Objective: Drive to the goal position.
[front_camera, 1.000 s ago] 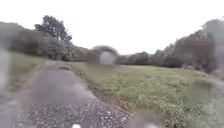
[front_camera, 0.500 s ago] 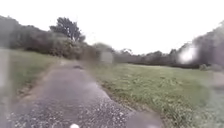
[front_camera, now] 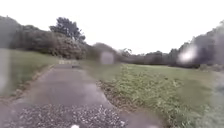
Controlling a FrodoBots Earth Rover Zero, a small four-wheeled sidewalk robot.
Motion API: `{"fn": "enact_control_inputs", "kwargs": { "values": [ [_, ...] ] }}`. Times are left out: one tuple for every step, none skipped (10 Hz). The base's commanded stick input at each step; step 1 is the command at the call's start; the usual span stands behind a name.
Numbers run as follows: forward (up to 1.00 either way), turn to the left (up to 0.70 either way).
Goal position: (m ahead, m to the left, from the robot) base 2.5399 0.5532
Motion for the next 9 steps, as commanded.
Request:
{"fn": "enact_control_inputs", "kwargs": {
  "values": [
    [0.7,0.0],
    [0.7,0.0],
    [0.7,0.0],
    [0.7,0.0],
    [0.7,0.0],
    [0.7,0.0],
    [0.7,0.05],
    [0.7,0.01],
    [0.7,0.18]
  ]
}}
